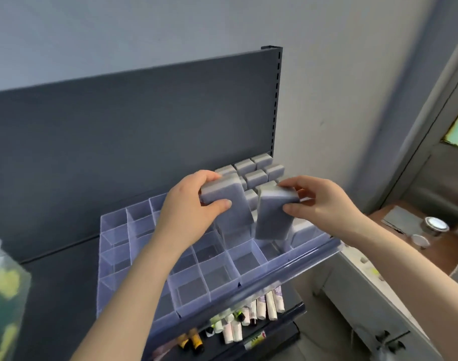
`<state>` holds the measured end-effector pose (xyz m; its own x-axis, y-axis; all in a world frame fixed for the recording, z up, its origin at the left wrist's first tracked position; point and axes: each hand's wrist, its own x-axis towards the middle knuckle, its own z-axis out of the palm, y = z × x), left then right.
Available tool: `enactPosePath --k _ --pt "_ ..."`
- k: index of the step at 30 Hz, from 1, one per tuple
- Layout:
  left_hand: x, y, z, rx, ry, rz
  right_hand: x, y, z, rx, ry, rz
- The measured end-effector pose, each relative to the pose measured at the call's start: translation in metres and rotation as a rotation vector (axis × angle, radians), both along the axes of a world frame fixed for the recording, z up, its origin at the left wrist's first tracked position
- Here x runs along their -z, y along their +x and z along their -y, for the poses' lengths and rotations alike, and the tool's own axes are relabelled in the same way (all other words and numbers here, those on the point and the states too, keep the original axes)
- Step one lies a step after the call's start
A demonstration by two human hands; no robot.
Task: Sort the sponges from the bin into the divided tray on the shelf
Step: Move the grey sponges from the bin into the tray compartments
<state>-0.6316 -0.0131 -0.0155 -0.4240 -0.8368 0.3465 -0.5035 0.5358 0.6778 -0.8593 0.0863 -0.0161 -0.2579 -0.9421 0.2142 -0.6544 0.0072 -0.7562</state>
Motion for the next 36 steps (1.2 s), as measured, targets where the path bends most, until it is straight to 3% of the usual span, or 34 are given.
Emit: enactPosePath --k 13,26,36 --pt "0.057 -0.033 -0.061 -0.248 0.139 0.064 0.042 -0.046 0.011 -0.354 0.012 -0.147" --pt "0.093 -0.04 -0.059 -0.252 0.079 0.161 0.063 -0.038 0.024 -0.38 0.086 -0.202" --pt "0.099 -0.038 -0.061 -0.231 -0.008 0.158 0.072 -0.042 0.035 -0.403 0.135 -0.536"
